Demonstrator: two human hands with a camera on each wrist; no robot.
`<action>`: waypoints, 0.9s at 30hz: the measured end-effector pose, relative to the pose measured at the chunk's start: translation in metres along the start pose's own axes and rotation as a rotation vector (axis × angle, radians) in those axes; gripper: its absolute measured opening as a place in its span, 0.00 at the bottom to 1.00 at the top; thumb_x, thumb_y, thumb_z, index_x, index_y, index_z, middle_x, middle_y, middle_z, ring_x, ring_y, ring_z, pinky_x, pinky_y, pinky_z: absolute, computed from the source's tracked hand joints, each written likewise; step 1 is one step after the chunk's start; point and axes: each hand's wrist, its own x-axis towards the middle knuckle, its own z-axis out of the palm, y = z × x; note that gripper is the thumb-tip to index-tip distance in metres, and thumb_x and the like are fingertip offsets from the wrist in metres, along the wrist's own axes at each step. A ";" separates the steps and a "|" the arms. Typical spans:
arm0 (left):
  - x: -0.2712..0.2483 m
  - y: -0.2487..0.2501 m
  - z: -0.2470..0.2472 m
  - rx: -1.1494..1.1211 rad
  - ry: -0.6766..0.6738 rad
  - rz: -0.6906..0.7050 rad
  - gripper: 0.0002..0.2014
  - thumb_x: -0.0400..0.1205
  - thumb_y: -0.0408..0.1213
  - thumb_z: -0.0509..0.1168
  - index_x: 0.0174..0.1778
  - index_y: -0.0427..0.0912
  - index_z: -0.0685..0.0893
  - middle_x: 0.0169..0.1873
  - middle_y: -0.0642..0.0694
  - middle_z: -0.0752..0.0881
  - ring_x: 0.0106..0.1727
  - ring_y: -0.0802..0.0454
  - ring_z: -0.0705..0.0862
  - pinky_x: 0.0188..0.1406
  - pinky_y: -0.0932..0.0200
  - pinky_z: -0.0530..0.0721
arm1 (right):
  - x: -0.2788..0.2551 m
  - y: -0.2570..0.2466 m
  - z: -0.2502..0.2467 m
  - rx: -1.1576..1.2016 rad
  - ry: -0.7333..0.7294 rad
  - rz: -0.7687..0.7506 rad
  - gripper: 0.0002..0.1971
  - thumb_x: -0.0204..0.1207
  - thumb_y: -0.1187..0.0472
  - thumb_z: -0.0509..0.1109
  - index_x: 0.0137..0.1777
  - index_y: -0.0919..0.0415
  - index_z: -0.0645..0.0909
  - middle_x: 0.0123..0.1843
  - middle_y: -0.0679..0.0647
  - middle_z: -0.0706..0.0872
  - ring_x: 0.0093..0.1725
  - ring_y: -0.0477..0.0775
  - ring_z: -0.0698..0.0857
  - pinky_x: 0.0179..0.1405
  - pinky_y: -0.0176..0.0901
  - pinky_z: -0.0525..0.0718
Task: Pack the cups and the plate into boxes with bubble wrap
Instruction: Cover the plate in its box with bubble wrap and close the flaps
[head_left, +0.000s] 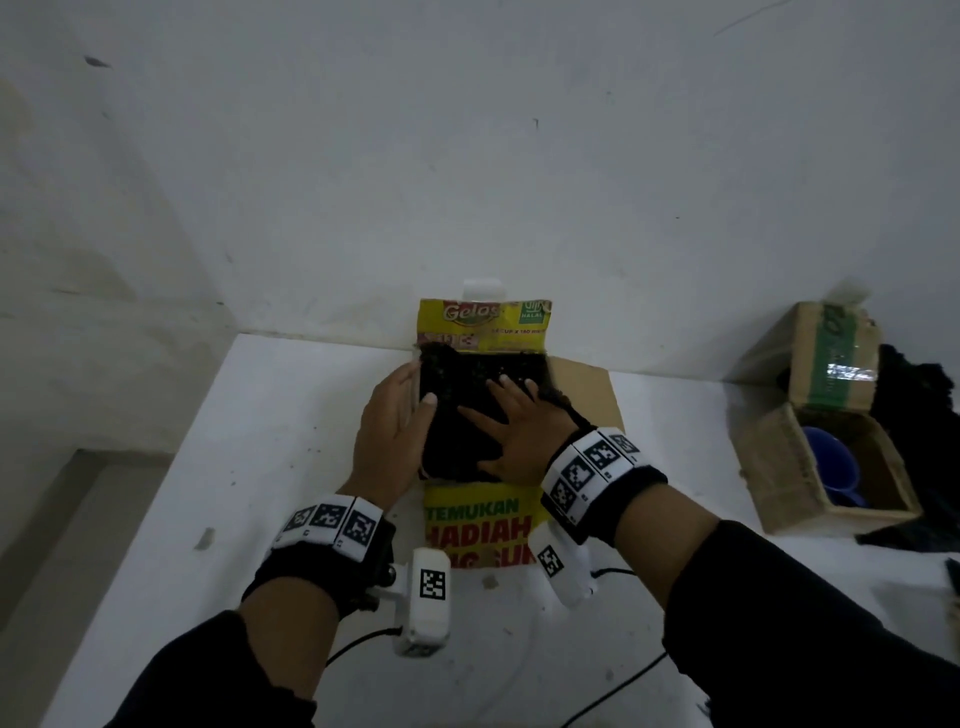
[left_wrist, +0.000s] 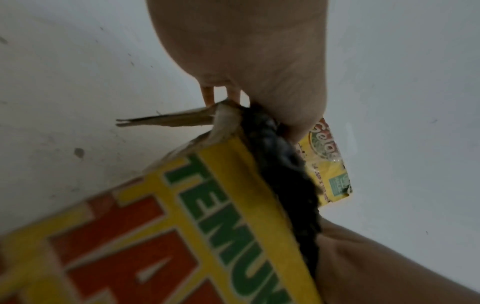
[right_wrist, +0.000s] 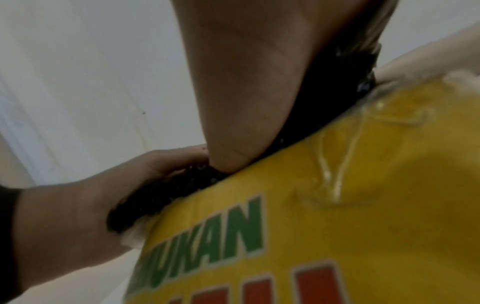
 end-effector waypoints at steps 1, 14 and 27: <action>0.000 -0.004 0.000 -0.024 -0.020 0.008 0.26 0.80 0.48 0.52 0.75 0.46 0.68 0.73 0.48 0.72 0.74 0.55 0.69 0.76 0.52 0.66 | 0.005 0.000 0.001 -0.021 -0.027 0.001 0.38 0.77 0.28 0.44 0.81 0.40 0.35 0.84 0.57 0.33 0.82 0.58 0.31 0.80 0.59 0.34; -0.002 -0.040 0.003 0.119 -0.119 0.052 0.31 0.81 0.58 0.39 0.81 0.54 0.53 0.81 0.55 0.56 0.83 0.52 0.49 0.79 0.57 0.45 | 0.004 -0.012 -0.027 0.314 0.333 -0.062 0.17 0.75 0.53 0.69 0.60 0.60 0.75 0.65 0.61 0.71 0.62 0.63 0.73 0.50 0.52 0.81; -0.001 -0.049 0.008 -0.057 -0.097 0.018 0.30 0.81 0.56 0.43 0.80 0.53 0.56 0.81 0.54 0.60 0.82 0.54 0.55 0.81 0.40 0.57 | 0.036 -0.025 -0.003 0.883 0.311 -0.142 0.24 0.73 0.60 0.73 0.67 0.54 0.69 0.65 0.58 0.78 0.65 0.61 0.76 0.60 0.56 0.80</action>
